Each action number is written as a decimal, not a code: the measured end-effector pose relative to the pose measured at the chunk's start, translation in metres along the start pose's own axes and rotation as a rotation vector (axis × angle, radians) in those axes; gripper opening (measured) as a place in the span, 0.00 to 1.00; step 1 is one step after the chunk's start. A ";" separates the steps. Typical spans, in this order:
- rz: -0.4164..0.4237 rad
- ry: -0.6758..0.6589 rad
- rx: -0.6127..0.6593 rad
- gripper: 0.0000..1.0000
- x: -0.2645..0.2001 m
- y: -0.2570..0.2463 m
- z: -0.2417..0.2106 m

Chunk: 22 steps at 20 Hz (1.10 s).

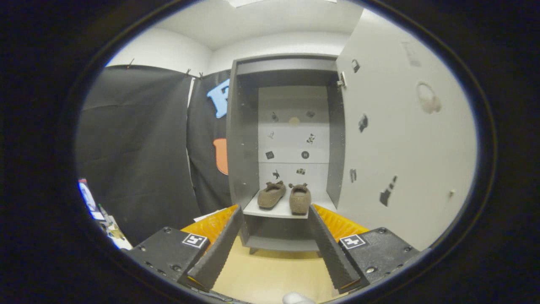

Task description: Open the shoe cabinet door, grab the shoes and put them into the shoe cabinet, then close the shoe cabinet door.

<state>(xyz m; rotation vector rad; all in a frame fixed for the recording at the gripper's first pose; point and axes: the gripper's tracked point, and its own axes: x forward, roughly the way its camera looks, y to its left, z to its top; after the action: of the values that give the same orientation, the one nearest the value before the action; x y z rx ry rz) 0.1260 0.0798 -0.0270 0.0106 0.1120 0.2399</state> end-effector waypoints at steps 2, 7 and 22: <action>-0.022 -0.012 -0.012 0.99 -0.034 -0.015 0.005; -0.094 -0.044 0.010 0.99 -0.103 -0.064 0.017; -0.158 0.025 0.065 0.98 -0.109 -0.263 -0.007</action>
<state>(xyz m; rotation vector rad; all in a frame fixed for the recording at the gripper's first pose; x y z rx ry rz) 0.0818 -0.2018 -0.0282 0.0631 0.1449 0.0784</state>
